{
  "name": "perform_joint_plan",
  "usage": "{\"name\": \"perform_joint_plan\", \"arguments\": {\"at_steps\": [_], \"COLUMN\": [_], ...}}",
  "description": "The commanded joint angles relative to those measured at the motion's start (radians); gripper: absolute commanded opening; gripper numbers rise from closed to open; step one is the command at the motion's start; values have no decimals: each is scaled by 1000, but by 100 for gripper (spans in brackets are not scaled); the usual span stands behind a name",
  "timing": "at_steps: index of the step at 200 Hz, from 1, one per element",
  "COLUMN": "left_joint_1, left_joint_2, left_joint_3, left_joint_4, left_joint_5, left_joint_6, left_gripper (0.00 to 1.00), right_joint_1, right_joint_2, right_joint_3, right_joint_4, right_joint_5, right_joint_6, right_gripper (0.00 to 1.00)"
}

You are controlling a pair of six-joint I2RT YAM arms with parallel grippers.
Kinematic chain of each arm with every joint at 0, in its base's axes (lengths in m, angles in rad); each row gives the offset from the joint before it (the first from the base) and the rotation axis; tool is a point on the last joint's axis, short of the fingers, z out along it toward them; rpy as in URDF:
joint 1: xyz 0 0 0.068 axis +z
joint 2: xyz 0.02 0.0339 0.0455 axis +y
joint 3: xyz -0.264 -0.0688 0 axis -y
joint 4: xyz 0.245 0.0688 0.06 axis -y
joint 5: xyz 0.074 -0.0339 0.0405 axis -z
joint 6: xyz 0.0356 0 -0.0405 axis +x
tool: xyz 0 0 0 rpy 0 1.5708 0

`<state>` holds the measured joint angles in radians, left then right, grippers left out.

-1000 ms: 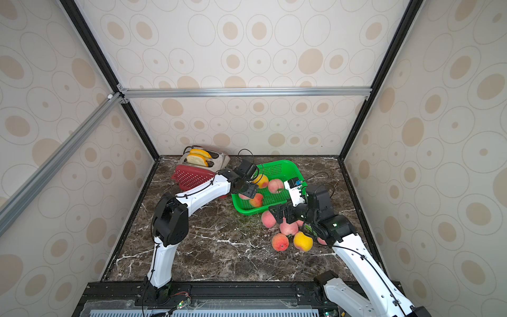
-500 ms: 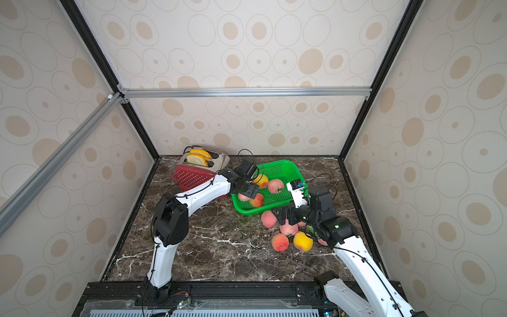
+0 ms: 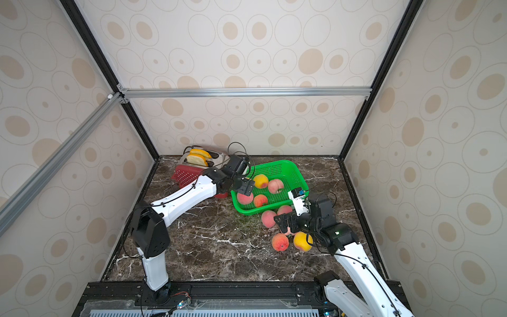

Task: Put the peaches into the basket
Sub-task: Place the peach in the basket.

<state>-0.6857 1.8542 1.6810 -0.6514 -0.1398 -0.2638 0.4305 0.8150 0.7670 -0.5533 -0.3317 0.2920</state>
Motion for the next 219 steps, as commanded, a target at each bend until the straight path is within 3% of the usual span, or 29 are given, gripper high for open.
{"name": "perform_joint_plan", "arguments": {"at_steps": [1, 44, 84, 123, 147, 179, 219], "left_joint_1": [-9, -79, -178, -356, -427, -457, -465], "left_joint_2": [-110, -325, -532, -706, -818, -920, -947], "left_joint_3": [-88, -321, -503, -610, -688, -770, -827], "left_joint_4": [10, 11, 11, -33, -20, -10, 54], "left_joint_5": [0, -51, -78, -140, -111, -94, -74], "left_joint_6": [-1, -45, -95, -123, -158, -206, -209], "left_gripper": [97, 99, 99, 99, 99, 99, 99], "right_joint_1": [-4, 16, 151, 258, 286, 325, 353], "right_joint_2": [-31, -91, -70, -66, -69, -27, 35], "right_joint_3": [-47, -109, -124, -154, -178, -202, -238], "right_joint_4": [-41, -81, -90, -92, -89, -61, -10], "right_joint_5": [2, 14, 141, 262, 309, 343, 364], "right_joint_6": [24, 57, 89, 132, 150, 164, 180], "right_gripper": [100, 100, 100, 100, 100, 100, 100]}}
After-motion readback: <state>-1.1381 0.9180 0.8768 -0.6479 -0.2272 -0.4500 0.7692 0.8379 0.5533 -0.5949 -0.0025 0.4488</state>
